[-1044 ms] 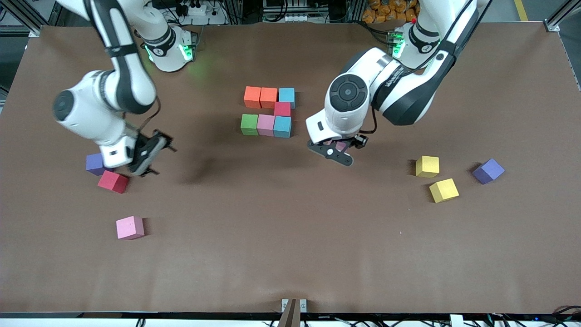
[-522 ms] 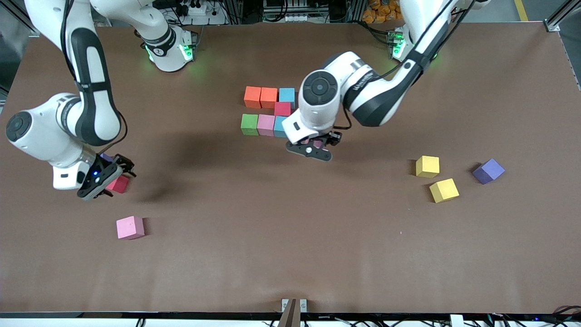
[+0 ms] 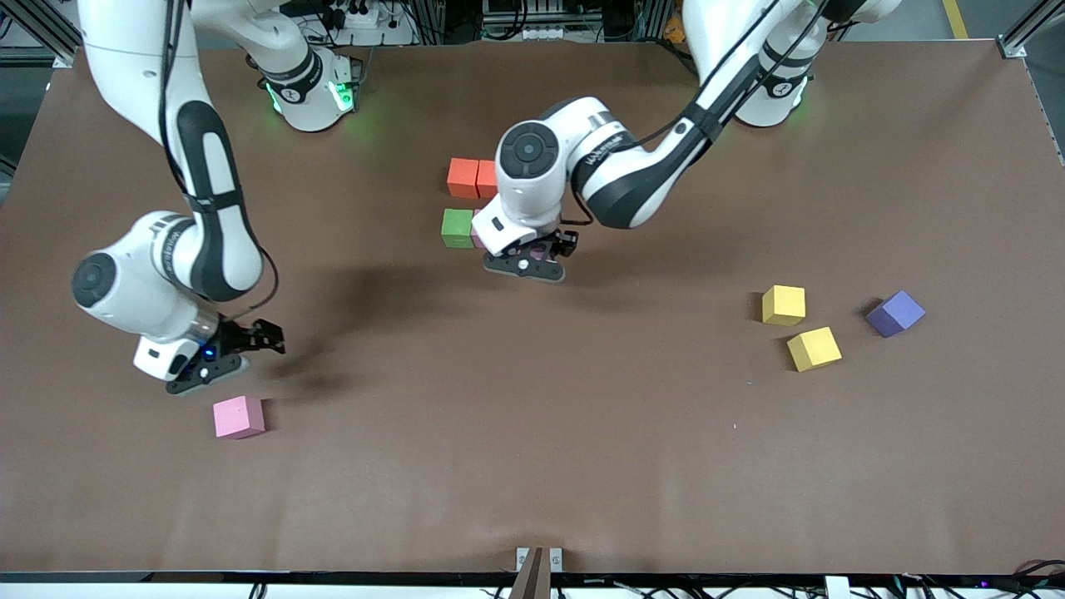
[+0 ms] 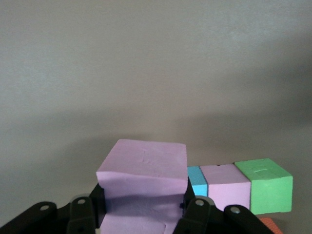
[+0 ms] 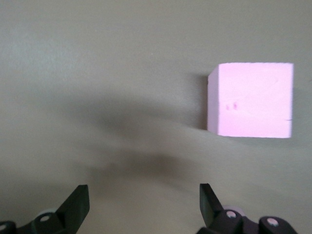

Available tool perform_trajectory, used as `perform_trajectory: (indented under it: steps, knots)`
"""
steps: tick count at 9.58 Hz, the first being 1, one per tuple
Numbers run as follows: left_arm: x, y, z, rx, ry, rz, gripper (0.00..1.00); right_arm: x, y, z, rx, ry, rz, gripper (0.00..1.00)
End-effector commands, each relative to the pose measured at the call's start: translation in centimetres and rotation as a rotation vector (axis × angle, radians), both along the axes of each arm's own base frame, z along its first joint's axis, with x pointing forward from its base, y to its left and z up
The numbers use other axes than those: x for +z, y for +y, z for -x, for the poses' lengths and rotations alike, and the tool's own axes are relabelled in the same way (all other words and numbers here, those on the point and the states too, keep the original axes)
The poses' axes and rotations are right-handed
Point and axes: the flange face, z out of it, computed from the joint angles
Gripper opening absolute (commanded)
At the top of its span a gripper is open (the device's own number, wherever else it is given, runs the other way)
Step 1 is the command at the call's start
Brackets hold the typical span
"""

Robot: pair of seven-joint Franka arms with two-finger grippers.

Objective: Form number 2 with 11 blocks
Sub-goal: 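Move the right gripper to the pink cube while the left gripper lowers pink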

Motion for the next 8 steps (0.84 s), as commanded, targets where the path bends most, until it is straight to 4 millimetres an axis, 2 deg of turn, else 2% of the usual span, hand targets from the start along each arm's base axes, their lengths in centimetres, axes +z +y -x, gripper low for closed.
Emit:
perform_trajectory:
  steps: [1,4,6,8]
  knots:
    - [-0.8,-2.2,0.2,0.048,-0.020,0.031,0.00,0.9,0.0,-0.8,-0.028,0.002,-0.004,1.00]
    - [-1.5,-4.1,0.8,0.061,-0.050,0.054,0.00,3.2,-1.9,-1.5,-0.031,-0.026,0.008,1.00]
    - [-1.7,-5.0,0.6,0.090,-0.078,0.090,0.00,3.5,-1.9,-2.4,-0.011,-0.012,0.012,1.00]
    - [-2.3,-5.9,0.5,0.167,-0.095,0.146,0.00,1.4,-2.2,-3.6,0.025,0.008,0.070,1.00]
